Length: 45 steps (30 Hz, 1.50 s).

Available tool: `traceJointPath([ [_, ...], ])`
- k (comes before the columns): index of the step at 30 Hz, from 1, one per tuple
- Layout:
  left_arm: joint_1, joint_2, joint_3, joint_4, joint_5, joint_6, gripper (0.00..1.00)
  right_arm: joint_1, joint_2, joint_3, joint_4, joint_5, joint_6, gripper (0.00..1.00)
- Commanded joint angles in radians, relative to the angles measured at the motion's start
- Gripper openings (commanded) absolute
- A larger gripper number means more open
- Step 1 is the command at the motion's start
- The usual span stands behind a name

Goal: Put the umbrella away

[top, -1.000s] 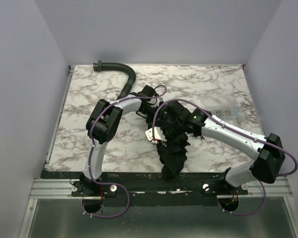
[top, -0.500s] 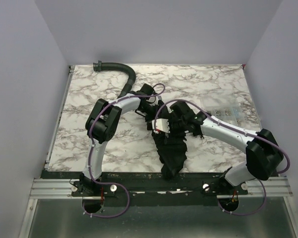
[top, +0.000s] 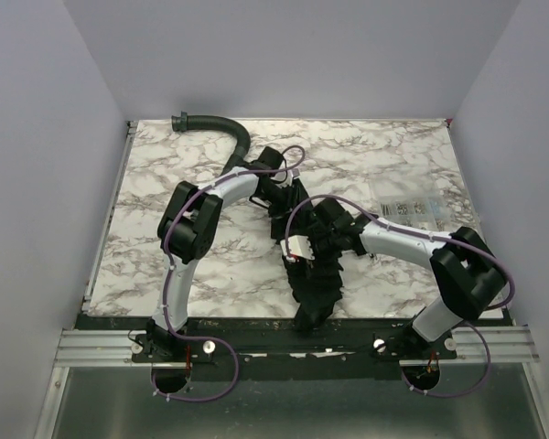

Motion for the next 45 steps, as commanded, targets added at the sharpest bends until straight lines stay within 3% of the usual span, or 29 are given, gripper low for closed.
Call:
traceJointPath([
  [1, 0.007, -0.015, 0.069, 0.013, 0.039, -0.006, 0.43, 0.009, 0.129, -0.057, -0.02, -0.028, -0.019, 0.76],
  [2, 0.011, -0.021, 0.084, 0.017, 0.041, -0.012, 0.45, 0.009, 0.141, -0.05, -0.029, -0.029, -0.013, 0.65],
  [6, 0.032, -0.039, 0.149, 0.015, 0.039, -0.023, 0.53, 0.01, 0.154, -0.051, -0.052, -0.013, -0.012, 0.47],
  [10, 0.072, -0.111, 0.151, 0.064, 0.001, -0.024, 0.57, 0.001, 0.124, -0.068, -0.036, -0.009, 0.005, 0.4],
  [13, 0.122, -0.252, 0.06, 0.188, -0.075, -0.007, 0.57, -0.026, 0.105, -0.072, -0.024, -0.026, 0.019, 0.4],
  [16, 0.178, -0.462, -0.126, 0.398, -0.193, 0.063, 0.62, -0.06, 0.091, -0.063, -0.026, -0.059, 0.034, 0.39],
  [18, 0.218, -0.632, -0.322, 0.643, -0.178, 0.121, 0.69, -0.085, 0.087, -0.05, -0.041, -0.086, 0.035, 0.38],
  [20, 0.238, -0.789, -0.54, 0.929, -0.125, 0.158, 0.98, -0.101, 0.086, -0.036, -0.058, -0.105, 0.022, 0.38],
  [21, 0.239, -0.856, -0.65, 1.113, -0.056, 0.175, 0.99, -0.108, 0.088, -0.032, -0.07, -0.113, 0.012, 0.38],
  [23, 0.227, -0.945, -0.813, 1.33, 0.063, 0.215, 0.99, -0.126, 0.102, -0.004, -0.109, -0.14, -0.017, 0.38],
  [26, 0.164, -1.056, -0.949, 1.32, 0.185, 0.381, 0.98, -0.158, 0.132, 0.045, -0.169, -0.178, -0.055, 0.38],
  [29, -0.039, -1.198, -1.103, 1.159, -0.003, 0.736, 0.96, -0.175, 0.145, 0.07, -0.181, -0.182, -0.069, 0.38],
  [30, -0.106, -1.232, -1.132, 1.121, -0.049, 0.79, 0.92, -0.178, 0.149, 0.081, -0.19, -0.185, -0.072, 0.38],
  [33, -0.271, -1.279, -1.192, 0.995, -0.167, 0.864, 0.8, -0.179, 0.157, 0.099, -0.21, -0.188, -0.077, 0.38],
  [35, -0.337, -1.256, -1.2, 0.925, -0.173, 0.861, 0.7, -0.178, 0.161, 0.101, -0.21, -0.19, -0.081, 0.38],
  [37, -0.374, -1.192, -1.196, 0.918, -0.136, 0.801, 0.52, -0.179, 0.168, 0.108, -0.211, -0.19, -0.082, 0.38],
  [39, -0.413, -1.091, -1.179, 0.953, -0.109, 0.713, 0.22, -0.179, 0.174, 0.112, -0.206, -0.192, -0.074, 0.38],
  [40, -0.434, -1.039, -1.162, 0.958, -0.115, 0.679, 0.13, -0.179, 0.175, 0.113, -0.202, -0.194, -0.069, 0.38],
  [45, -0.541, -0.82, -1.089, 0.97, -0.229, 0.637, 0.18, -0.179, 0.175, 0.118, -0.195, -0.193, -0.047, 0.38],
])
